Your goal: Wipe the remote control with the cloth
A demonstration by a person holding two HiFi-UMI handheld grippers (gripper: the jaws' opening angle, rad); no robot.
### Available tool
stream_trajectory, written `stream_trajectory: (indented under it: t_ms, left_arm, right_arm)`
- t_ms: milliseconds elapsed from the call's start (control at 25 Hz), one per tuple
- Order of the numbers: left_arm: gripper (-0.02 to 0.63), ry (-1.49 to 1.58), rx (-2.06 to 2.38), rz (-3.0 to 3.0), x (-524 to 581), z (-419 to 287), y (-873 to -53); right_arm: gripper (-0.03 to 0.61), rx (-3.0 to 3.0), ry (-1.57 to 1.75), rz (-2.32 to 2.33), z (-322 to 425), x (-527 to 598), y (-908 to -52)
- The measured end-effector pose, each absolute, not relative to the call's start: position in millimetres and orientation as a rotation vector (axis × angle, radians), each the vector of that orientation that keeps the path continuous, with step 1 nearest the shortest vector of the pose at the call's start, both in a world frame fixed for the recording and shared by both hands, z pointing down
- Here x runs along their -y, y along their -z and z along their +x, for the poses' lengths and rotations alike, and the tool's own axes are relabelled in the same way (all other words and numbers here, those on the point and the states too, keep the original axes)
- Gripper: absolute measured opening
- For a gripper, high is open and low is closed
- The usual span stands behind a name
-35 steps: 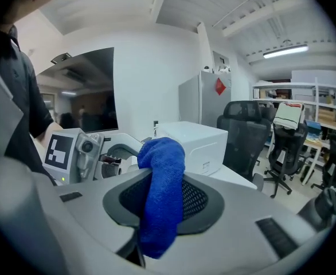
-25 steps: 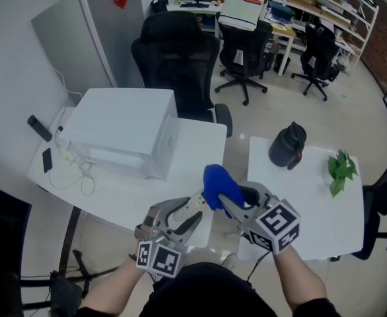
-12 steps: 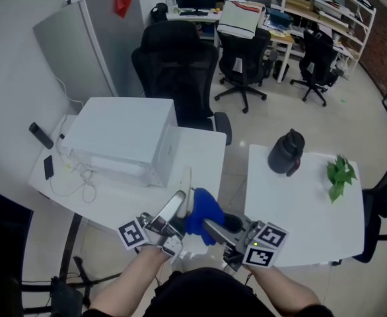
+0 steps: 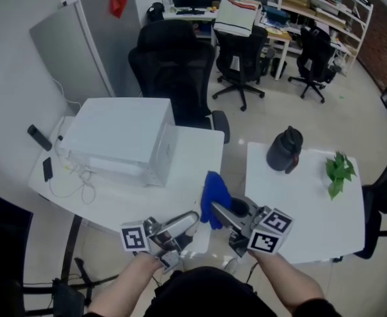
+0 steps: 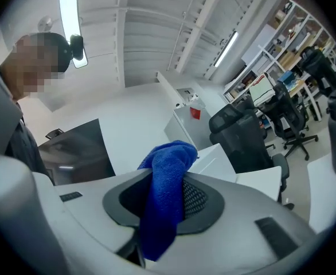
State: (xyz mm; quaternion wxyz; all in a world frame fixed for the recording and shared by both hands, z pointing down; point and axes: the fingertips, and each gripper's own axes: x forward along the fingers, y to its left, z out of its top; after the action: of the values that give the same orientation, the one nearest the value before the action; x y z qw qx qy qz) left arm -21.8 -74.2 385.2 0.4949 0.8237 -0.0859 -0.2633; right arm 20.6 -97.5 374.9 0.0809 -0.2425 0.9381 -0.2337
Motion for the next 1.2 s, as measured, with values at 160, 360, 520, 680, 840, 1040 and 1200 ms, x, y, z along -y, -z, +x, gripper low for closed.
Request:
stream_trajectory:
  t_ms: [160, 360, 520, 680, 840, 1040, 1200]
  left_arm:
    - [0.207, 0.666, 0.194, 1.986, 73, -20, -384]
    - [0.207, 0.814, 0.290, 1.922, 99, -44, -374]
    - [0.207, 0.879, 0.342, 1.908, 113, -57, -368]
    - [0.207, 0.828, 0.314, 1.931, 106, -47, -367]
    - [0.207, 0.719, 0.265, 1.975, 89, -32, -375]
    - [0.207, 0.554, 0.204, 2.026, 64, -17, -389]
    - [0.206, 0.490, 0.189, 2.050, 51, -7, -396]
  right_arm:
    - [0.106, -2.744, 0.656, -0.758, 39, 107, -356]
    - [0.106, -2.745, 0.646, -0.669, 35, 84, -346]
    - [0.106, -2.837, 0.692, -0.553, 5, 55, -367]
    - [0.106, -2.879, 0.740, -0.505, -15, 44, -384]
    - [0.106, -2.845, 0.747, -0.554, -7, 55, -384]
    - [0.106, -2.778, 0.722, -0.654, 17, 78, -372]
    - [0.106, -2.749, 0.690, -0.708, 33, 90, -363]
